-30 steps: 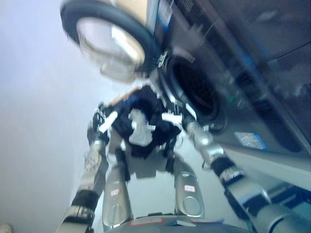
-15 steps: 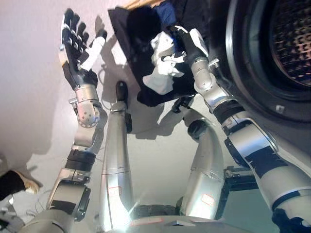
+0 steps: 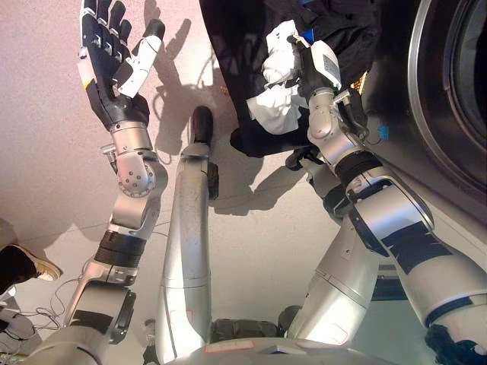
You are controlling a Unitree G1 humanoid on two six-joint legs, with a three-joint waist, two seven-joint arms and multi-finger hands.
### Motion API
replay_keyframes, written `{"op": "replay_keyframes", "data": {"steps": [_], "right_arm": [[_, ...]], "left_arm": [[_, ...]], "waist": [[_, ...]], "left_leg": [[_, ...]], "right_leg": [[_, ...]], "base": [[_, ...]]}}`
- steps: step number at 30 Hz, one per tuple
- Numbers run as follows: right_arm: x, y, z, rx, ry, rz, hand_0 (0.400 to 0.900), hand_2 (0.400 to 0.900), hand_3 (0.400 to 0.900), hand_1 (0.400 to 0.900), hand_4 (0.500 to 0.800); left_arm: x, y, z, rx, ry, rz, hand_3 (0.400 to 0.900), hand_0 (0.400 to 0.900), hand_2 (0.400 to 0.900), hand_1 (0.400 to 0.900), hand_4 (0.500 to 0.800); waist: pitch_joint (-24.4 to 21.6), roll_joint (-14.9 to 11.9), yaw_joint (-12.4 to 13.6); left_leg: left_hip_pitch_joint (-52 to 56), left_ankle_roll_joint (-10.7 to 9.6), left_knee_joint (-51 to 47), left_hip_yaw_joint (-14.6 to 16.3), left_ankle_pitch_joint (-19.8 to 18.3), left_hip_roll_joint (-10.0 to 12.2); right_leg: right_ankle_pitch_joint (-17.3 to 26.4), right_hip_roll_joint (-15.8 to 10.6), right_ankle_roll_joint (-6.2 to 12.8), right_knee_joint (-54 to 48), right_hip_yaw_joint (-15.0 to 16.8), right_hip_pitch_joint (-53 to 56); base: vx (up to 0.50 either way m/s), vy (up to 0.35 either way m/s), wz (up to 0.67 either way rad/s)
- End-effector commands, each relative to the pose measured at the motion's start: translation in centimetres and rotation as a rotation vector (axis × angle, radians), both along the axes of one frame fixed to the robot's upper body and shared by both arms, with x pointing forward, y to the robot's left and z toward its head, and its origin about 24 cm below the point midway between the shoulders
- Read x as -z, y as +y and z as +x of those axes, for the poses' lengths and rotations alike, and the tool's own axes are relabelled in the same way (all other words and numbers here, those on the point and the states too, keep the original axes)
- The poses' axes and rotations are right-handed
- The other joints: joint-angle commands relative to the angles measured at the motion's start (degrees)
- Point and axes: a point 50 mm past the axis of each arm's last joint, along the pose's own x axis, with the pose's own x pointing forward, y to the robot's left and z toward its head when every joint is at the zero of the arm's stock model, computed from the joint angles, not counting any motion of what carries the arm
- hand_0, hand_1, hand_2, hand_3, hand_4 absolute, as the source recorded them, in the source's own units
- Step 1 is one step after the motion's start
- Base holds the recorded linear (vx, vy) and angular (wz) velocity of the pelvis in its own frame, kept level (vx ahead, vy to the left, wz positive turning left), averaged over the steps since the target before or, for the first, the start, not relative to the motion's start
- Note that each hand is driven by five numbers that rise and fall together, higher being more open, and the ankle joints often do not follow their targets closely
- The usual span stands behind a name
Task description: Put the clothes in the basket into the washing machine.
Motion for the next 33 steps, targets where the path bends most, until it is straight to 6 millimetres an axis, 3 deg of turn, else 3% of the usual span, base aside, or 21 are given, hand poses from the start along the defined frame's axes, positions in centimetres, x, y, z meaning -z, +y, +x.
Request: {"op": "replay_keyframes", "data": {"steps": [1, 6, 10, 15, 19, 25, 30, 33], "right_arm": [[8.3, 2.4, -1.8, -0.1, 0.264, 0.013, 0.4, 0.4, 0.4, 0.4, 0.5], [7.6, 1.3, -1.8, -0.074, 0.19, 0.107, 0.4, 0.4, 0.4, 0.4, 0.5], [3.2, 0.3, -2.4, -0.145, -0.038, 0.264, 0.4, 0.4, 0.4, 0.4, 0.5], [-0.5, -1.9, -5.6, -0.27, -0.284, 0.551, 0.4, 0.4, 0.4, 0.4, 0.5], [-1.7, -4.6, -8.8, -0.33, -0.442, 0.799, 0.4, 0.4, 0.4, 0.4, 0.5], [-0.7, -7.8, -11.4, -0.276, -0.612, 1.14, 0.4, 0.4, 0.4, 0.4, 0.5], [-0.6, -9.5, -10.5, -0.066, -0.743, 1.315, 0.4, 0.4, 0.4, 0.4, 0.5], [-3.0, -9.6, -8.9, -0.034, -0.831, 1.452, 0.4, 0.4, 0.4, 0.4, 0.5]], "left_arm": [[-1.3, -1.1, -2.6, 0.08, -0.165, -0.097, 0.9, 0.9, 0.9, 0.9, 0.8], [0.0, -0.7, -2.2, 0.04, -0.103, -0.096, 0.9, 0.9, 0.9, 0.9, 0.8], [1.1, 0.7, -2.2, -0.042, -0.06, -0.088, 0.9, 0.9, 0.9, 0.9, 0.8], [2.8, 2.5, -2.0, -0.137, 0.018, -0.084, 0.9, 0.9, 0.9, 0.9, 0.8], [3.8, 3.1, -2.2, -0.157, 0.062, -0.083, 0.9, 0.9, 0.9, 0.9, 0.8], [5.2, 3.3, -2.6, -0.167, 0.109, -0.119, 0.9, 0.9, 0.9, 0.9, 0.8], [5.6, 3.3, -2.7, -0.184, 0.115, -0.155, 0.9, 0.9, 0.9, 0.9, 0.8], [5.0, 2.9, -2.5, -0.172, 0.089, -0.155, 0.9, 0.9, 0.9, 0.9, 0.8]], "waist": [[-4.14, 7.53, 1.14], [-6.75, 5.86, -0.58], [-8.36, 3.27, -3.56], [-9.27, 1.11, -7.85], [-9.42, 0.48, -9.93], [-10.79, 1.05, -11.96], [-11.78, 2.25, -12.0], [-12.06, 3.58, -11.02]], "left_leg": [[1.67, 6.77, -4.92, 4.95, -2.37, -3.26], [1.95, 6.86, -5.34, 6.02, -2.66, -2.72], [4.61, 6.23, -8.48, 6.89, -2.5, -1.38], [10.85, 5.78, -13.5, 8.4, -2.55, 0.19], [14.15, 5.98, -15.48, 9.31, -2.86, 0.59], [15.57, 6.23, -16.42, 9.92, -3.1, 0.78], [17.11, 6.65, -17.13, 10.75, -3.68, 1.07], [17.31, 6.9, -17.57, 10.99, -3.74, 0.76]], "right_leg": [[-4.66, 1.32, 5.64, 4.8, -2.21, -9.87], [-3.21, 2.05, 5.65, 2.95, -1.81, -9.86], [-1.79, 3.97, 6.31, -2.29, -3.32, -6.04], [-0.67, 6.81, 7.41, -8.77, -5.68, 1.26], [-0.74, 8.4, 7.81, -11.14, -6.2, 4.4], [-0.96, 9.29, 7.82, -11.41, -4.87, 4.71], [-1.01, 9.07, 8.25, -11.56, -3.97, 4.89], [-1.29, 8.88, 8.22, -11.1, -3.26, 4.21]], "base": [[0.02, 0.011, -0.06], [0.02, 0.021, -0.1], [0.01, 0.012, -0.22], [-0.02, 0.016, -0.25], [-0.02, 0.017, -0.19], [0.01, 0.014, -0.08], [0.02, 0.023, -0.1], [0.01, -0.012, 0.04]]}}
